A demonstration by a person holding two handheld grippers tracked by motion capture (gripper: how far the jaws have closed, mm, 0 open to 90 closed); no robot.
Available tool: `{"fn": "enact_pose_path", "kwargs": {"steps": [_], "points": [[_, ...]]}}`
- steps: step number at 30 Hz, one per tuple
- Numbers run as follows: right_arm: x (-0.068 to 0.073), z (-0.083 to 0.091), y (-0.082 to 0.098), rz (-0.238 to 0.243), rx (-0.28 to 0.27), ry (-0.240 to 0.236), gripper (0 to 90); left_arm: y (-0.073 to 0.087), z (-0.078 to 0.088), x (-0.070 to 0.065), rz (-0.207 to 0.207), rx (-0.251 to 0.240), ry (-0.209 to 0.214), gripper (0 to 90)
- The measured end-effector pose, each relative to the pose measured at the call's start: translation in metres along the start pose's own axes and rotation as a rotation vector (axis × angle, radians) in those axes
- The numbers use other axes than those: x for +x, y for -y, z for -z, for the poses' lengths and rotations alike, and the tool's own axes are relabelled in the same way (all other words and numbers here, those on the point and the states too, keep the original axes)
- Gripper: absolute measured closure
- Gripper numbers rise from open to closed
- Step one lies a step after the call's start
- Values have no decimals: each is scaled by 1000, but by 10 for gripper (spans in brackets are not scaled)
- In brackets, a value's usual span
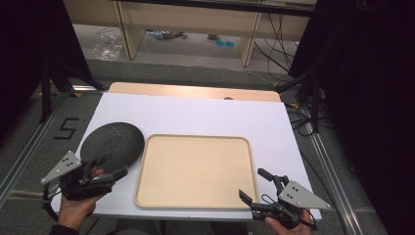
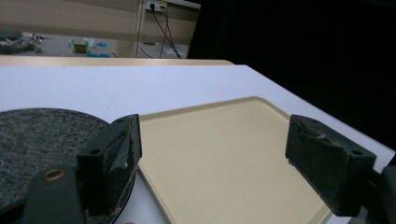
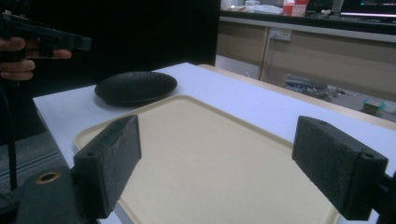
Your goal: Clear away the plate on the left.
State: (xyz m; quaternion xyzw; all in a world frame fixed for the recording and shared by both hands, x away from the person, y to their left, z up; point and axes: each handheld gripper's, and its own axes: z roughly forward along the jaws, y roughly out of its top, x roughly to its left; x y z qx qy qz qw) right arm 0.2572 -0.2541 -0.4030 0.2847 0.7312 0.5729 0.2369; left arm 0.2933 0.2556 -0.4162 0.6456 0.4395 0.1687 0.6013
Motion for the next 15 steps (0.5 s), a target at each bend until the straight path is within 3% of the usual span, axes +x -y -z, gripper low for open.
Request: {"fn": "enact_pose_path", "kwargs": {"steps": [5, 6, 7, 8, 9, 10, 13, 15], "points": [[0, 0, 0, 12, -6, 10, 168, 2, -1, 25, 128, -30, -25, 191], [0, 0, 0, 12, -6, 10, 168, 2, -1, 25, 128, -30, -25, 191], [0, 0, 0, 15, -4, 12, 168, 2, -1, 29, 144, -36, -31, 191], [0, 0, -1, 13, -6, 18, 169, 3, 0, 39, 190, -42, -49, 191], [0, 0, -1, 13, -6, 18, 169, 3, 0, 39, 190, -42, -49, 193], [0, 0, 0, 13, -5, 14, 169, 4, 1, 51, 244, -68, -64, 195], [1, 0, 0, 14, -6, 17, 169, 5, 1, 61, 275, -74, -83, 197], [1, 0, 0, 11, -14, 16, 170, 6, -1, 73, 293, -63, -124, 198]]}}
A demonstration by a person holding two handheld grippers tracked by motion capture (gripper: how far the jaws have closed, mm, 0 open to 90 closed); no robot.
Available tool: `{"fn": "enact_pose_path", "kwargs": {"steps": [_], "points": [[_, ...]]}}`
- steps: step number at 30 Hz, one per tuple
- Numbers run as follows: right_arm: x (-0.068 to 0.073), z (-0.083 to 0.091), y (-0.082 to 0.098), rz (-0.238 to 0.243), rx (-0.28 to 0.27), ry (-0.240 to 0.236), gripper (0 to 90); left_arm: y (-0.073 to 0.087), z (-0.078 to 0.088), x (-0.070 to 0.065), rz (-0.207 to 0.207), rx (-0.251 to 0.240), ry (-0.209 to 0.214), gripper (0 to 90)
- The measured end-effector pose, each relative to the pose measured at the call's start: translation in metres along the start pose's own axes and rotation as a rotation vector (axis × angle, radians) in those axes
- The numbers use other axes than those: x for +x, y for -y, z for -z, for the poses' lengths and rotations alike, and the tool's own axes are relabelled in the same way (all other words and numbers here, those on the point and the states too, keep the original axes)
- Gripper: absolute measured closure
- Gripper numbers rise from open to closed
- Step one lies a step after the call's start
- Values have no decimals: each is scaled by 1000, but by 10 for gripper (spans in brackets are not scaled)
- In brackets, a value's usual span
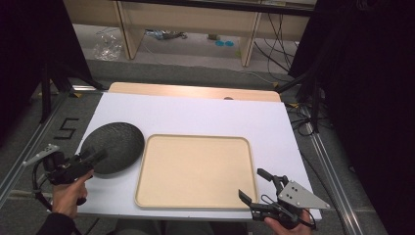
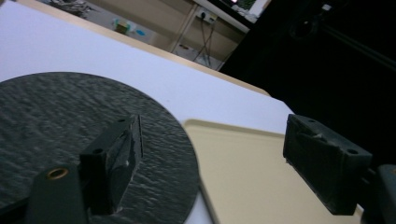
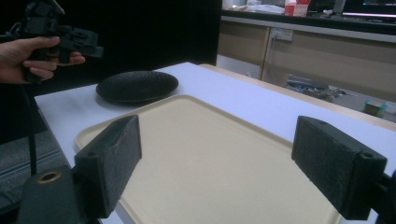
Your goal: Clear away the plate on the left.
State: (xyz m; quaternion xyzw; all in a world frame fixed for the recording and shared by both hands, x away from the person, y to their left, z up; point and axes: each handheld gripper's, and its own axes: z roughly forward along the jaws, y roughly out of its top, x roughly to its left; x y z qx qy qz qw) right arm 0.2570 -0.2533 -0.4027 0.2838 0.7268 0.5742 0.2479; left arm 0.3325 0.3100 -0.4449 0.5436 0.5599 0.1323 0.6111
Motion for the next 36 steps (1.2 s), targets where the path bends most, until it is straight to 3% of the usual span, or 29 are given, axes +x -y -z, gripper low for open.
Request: {"fn": "enact_pose_path", "kwargs": {"steps": [2, 7, 11, 15, 19, 23, 25, 28, 32, 35, 36], "points": [[0, 0, 0, 4, 8, -2, 170, -1, -2, 4, -1, 10, -8, 199], [0, 0, 0, 3, 5, -1, 172, -4, -10, 22, 17, 34, -74, 204], [0, 0, 0, 2, 0, -1, 173, -7, -10, 28, 9, 32, -102, 211], [1, 1, 0, -8, 6, -10, 176, -11, -8, 39, 47, 24, -126, 217], [1, 0, -1, 7, -5, -11, 178, -13, -6, 54, 79, 46, -168, 226], [2, 1, 0, -5, 18, -26, 181, -14, -6, 63, 90, 58, -201, 229], [1, 0, -1, 9, -5, -16, 182, -14, -6, 66, 100, 57, -205, 233], [1, 1, 0, 13, 13, -20, 183, -14, -4, 77, 143, 39, -200, 246], [1, 1, -1, 13, 10, -23, 184, -13, -6, 85, 242, -8, -195, 260], [2, 1, -1, 7, 12, -32, 185, -13, -2, 91, 242, -4, -182, 301], [2, 1, -1, 7, 12, -32, 185, -12, -3, 92, 266, -4, -176, 301]]}}
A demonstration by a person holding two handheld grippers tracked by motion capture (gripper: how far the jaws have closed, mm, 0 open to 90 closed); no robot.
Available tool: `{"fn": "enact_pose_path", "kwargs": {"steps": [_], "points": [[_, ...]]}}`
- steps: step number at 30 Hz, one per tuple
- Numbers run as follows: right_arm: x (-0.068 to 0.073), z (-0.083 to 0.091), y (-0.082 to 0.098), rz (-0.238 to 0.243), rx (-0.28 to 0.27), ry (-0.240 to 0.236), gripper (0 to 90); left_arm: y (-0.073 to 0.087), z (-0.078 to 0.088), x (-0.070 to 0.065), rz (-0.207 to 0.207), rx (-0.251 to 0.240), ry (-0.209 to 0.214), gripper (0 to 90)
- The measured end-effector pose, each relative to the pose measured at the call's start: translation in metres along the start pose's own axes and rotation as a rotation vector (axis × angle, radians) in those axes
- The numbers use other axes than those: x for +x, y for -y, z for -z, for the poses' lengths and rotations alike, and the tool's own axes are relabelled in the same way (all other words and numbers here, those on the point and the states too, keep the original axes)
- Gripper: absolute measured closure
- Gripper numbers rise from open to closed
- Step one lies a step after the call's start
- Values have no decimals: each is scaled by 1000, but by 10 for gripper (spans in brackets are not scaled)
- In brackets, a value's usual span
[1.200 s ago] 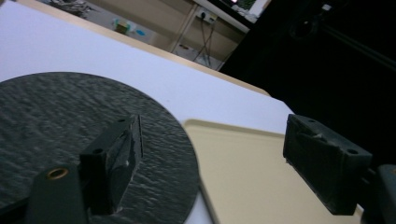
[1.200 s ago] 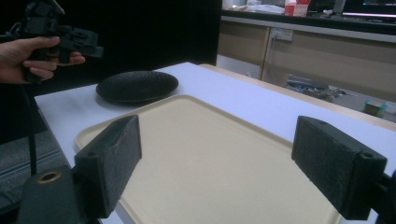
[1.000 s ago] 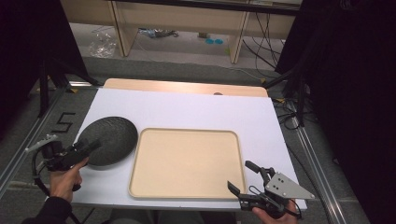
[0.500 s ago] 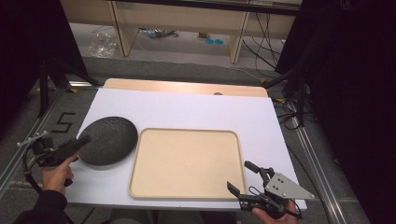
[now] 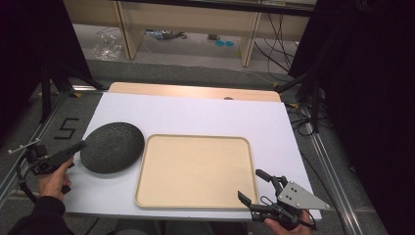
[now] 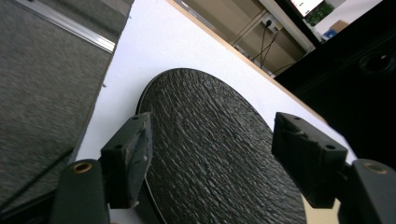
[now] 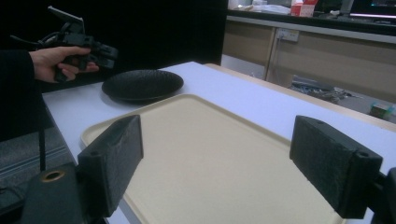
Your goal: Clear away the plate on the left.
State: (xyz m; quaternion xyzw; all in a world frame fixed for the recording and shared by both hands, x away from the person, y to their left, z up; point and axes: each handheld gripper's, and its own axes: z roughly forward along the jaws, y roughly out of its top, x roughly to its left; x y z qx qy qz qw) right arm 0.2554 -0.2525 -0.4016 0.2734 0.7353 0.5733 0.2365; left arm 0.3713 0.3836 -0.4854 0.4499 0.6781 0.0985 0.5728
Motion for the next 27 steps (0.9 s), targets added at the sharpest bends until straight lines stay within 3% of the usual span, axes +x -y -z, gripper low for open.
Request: {"fn": "enact_pose_path", "kwargs": {"steps": [5, 6, 12, 14, 16, 22, 27], "points": [[0, -1, 0, 11, -3, 0, 187, 1, -3, 4, -5, 20, -34, 338], [0, -1, 0, 13, -1, -1, 188, 1, -5, 5, -9, 36, -60, 338], [1, -1, 0, 14, -7, -8, 190, 2, -7, 11, 16, 41, -51, 362], [1, -1, 0, 14, -9, -9, 193, 2, -9, 13, 34, 65, -49, 363], [1, -2, 1, 16, -6, 2, 195, 2, -11, 15, 38, 79, -76, 379], [1, -3, 1, 18, -19, -10, 197, 2, -15, 17, 64, 101, -59, 436], [2, -2, 1, 14, -2, -13, 199, 3, -19, 18, 74, 125, -68, 450]]}}
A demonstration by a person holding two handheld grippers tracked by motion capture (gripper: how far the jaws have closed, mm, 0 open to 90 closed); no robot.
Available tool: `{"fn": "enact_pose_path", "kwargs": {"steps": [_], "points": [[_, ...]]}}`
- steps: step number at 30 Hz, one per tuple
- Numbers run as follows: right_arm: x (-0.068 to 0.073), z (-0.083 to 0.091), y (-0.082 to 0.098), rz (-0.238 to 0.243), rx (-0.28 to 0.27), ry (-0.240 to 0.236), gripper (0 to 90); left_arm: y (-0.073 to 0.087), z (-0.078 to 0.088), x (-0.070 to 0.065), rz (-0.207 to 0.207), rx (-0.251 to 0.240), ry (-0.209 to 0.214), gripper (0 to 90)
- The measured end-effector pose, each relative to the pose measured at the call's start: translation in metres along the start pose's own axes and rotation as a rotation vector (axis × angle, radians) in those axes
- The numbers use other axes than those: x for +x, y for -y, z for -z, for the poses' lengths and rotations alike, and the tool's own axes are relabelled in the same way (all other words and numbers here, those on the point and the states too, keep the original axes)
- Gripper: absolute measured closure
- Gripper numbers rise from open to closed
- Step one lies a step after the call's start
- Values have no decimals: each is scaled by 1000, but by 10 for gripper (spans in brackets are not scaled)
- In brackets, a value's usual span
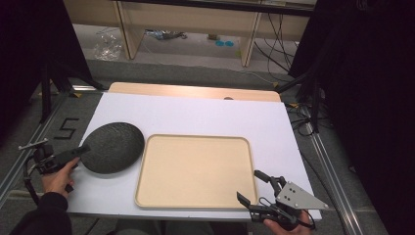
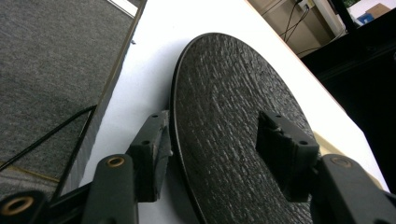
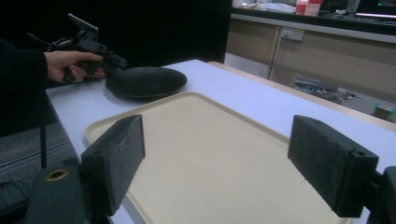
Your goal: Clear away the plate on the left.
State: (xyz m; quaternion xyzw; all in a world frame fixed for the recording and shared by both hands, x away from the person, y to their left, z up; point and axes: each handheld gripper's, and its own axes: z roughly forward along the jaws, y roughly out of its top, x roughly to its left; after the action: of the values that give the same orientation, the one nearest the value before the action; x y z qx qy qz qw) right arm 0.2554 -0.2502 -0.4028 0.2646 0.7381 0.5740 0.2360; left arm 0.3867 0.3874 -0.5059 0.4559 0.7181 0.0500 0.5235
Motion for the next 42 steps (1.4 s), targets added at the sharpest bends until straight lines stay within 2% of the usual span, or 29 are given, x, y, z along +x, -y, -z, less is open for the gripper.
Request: {"fn": "enact_pose_path", "kwargs": {"steps": [1, 3, 4, 6, 7, 9, 12, 13, 14, 16, 19, 20, 21, 23, 27, 30, 31, 32, 33, 34, 35, 37, 42], "points": [[0, -1, 0, 10, -17, 0, 200, 0, 0, 1, 4, 2, 5, 460], [0, 0, 0, 8, -11, 1, 200, 0, -2, 2, 16, 7, 11, 462], [1, -1, 0, -16, -4, -14, 200, 1, -3, 2, 40, 14, 22, 474], [0, -1, 0, 3, -3, -12, 200, 1, -3, 3, 47, 19, 24, 482], [0, 0, 0, 12, -10, -2, 200, 2, -6, 2, 62, 37, 21, 482], [0, 0, -1, 15, 4, 4, 200, 2, -6, 1, 57, 40, 16, 490], [1, 1, -1, 14, 12, 1, 201, 5, -7, 3, 112, 35, 32, 502], [0, 1, -1, 14, 10, 1, 201, 5, -7, 3, 112, 35, 32, 514], [1, -1, -1, 18, 4, 4, 201, 7, -8, 6, 148, 43, 49, 530], [0, 0, 0, 24, 9, -6, 201, 7, -8, 7, 165, 42, 42, 565], [3, -1, 0, 0, 5, -19, 202, 7, -7, 9, 164, 49, 37, 640], [1, -2, 0, 24, 2, -16, 202, 8, -7, 11, 169, 44, 39, 640], [2, -2, 0, 25, 7, -7, 202, 9, -7, 12, 176, 39, 40, 666], [2, -1, -1, 28, 16, -4, 203, 9, -7, 12, 157, 48, 17, 739], [2, -2, 0, 31, 15, -10, 203, 9, -7, 12, 175, 45, 14, 764], [2, -1, -1, 30, 21, -9, 203, 9, -6, 15, 221, 56, 44, 779], [2, -1, -1, 34, 26, -10, 203, 8, -5, 16, 220, 60, 73, 790], [2, -1, -1, 34, 26, -10, 203, 8, -5, 16, 220, 60, 73, 800], [2, -3, -1, 29, 8, -20, 203, 7, -4, 16, 220, 63, 98, 800], [2, -2, -1, 32, 22, -17, 203, 7, -4, 16, 220, 62, 111, 817], [2, -3, -1, 35, 11, -18, 203, 6, -2, 15, 228, 55, 122, 822], [2, -1, -1, 34, 24, -12, 203, 5, -2, 14, 243, 47, 138, 834], [2, -1, -1, 37, 18, -10, 205, 4, 0, 14, 255, 48, 151, 854]]}}
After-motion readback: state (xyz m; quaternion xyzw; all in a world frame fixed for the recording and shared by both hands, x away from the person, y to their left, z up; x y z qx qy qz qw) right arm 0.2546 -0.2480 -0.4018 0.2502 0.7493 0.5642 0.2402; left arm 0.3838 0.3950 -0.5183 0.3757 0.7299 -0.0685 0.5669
